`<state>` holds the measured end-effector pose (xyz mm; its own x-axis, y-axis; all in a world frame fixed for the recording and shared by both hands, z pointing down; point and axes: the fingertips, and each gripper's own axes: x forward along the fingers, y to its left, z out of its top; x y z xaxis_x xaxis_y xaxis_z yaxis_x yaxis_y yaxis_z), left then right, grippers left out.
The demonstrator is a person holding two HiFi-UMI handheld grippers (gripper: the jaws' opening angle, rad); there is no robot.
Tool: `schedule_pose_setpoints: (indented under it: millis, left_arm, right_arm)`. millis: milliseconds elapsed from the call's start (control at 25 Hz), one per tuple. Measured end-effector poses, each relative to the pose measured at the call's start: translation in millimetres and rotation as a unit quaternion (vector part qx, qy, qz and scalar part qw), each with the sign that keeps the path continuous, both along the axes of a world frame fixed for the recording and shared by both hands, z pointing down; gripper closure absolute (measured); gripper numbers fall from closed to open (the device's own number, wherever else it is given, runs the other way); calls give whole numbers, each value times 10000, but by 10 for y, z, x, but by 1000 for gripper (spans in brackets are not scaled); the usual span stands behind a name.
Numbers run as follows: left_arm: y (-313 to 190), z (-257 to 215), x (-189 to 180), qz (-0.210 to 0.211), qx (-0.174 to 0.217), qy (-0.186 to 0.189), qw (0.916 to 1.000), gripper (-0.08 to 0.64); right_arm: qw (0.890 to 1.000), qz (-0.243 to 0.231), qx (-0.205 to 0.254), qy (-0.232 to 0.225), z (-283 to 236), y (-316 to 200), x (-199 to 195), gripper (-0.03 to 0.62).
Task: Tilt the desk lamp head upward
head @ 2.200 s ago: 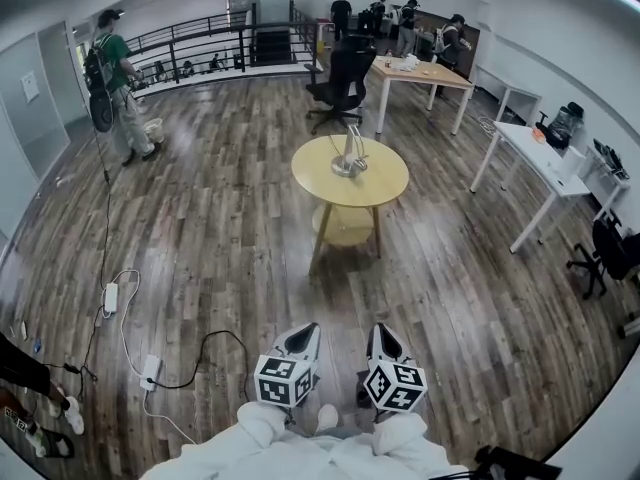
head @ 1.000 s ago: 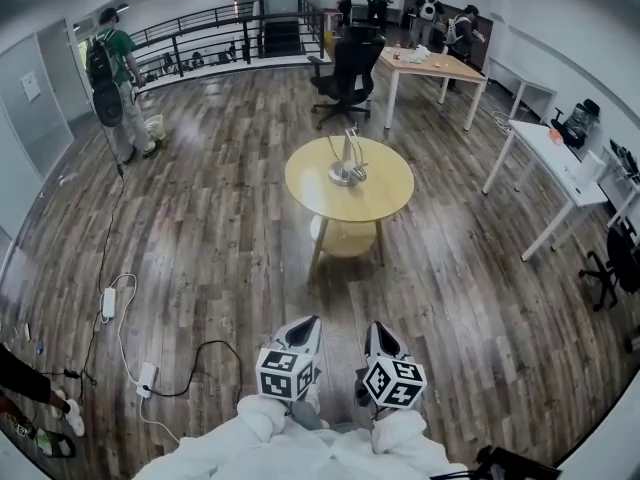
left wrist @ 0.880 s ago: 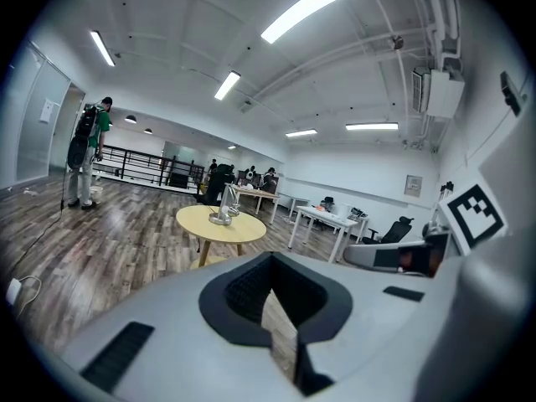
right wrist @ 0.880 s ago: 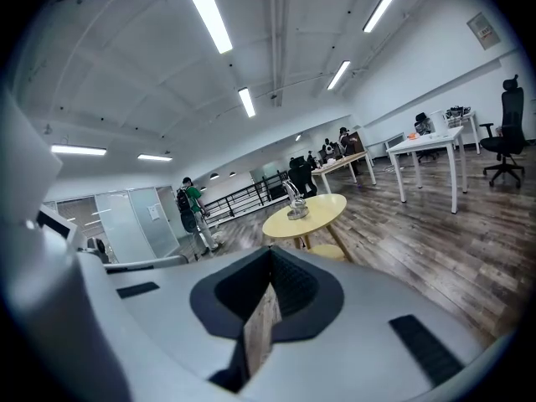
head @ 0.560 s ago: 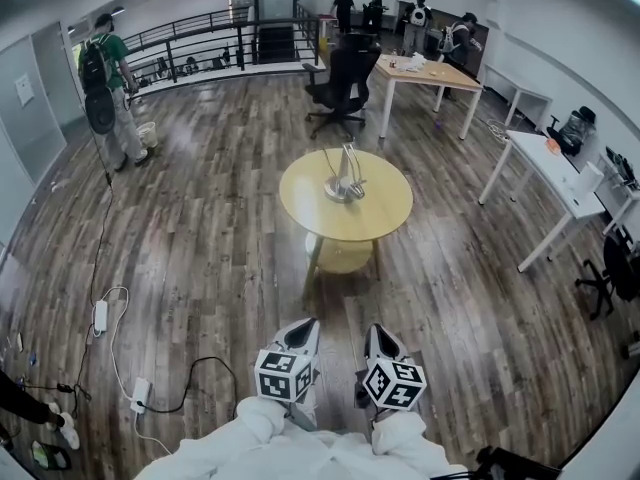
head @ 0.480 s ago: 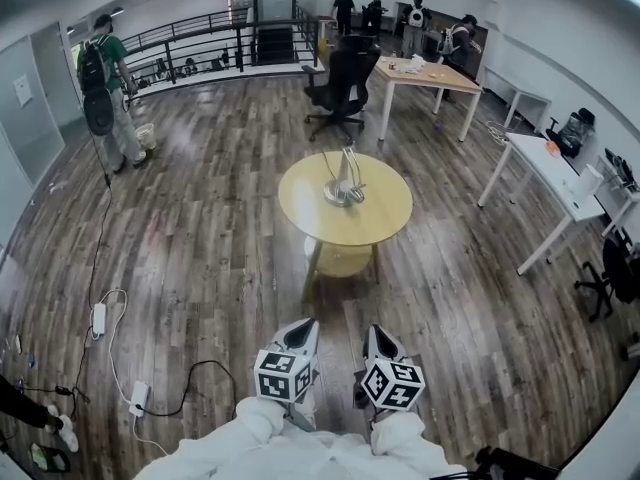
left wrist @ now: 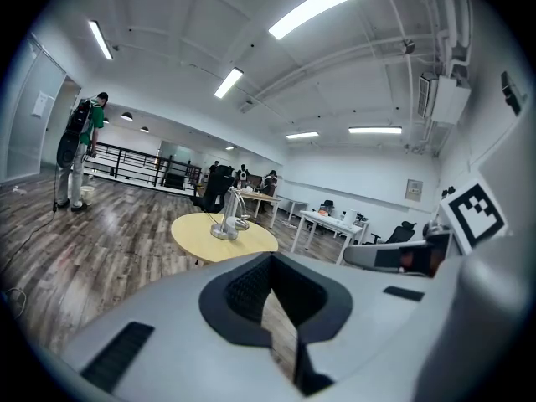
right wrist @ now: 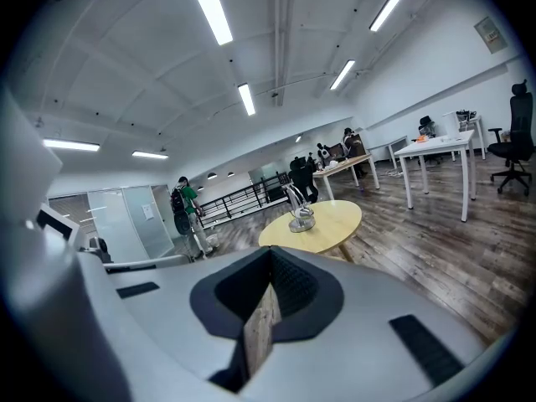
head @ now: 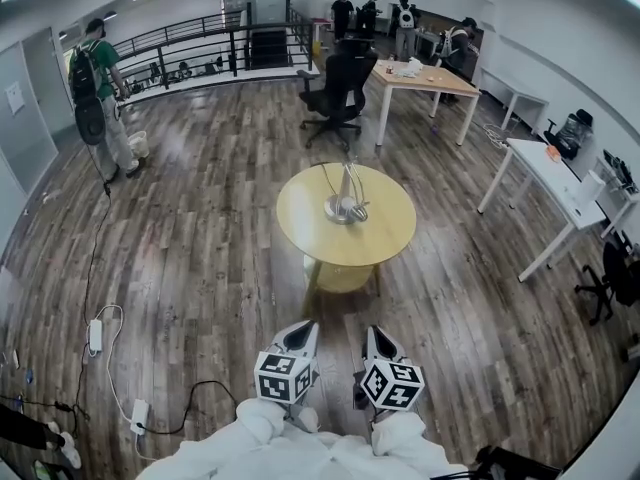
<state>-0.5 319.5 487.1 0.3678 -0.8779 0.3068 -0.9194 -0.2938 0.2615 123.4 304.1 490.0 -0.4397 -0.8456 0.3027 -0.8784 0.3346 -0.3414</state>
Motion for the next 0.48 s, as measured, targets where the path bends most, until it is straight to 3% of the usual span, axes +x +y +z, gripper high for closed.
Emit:
schedule_pose_setpoints:
  millis: [480]
  left_arm:
    - [-620,64,-404,-33,-76,26,10000,561]
  right_arm:
    - [9999,81,-137,35,74,-564,-291,580]
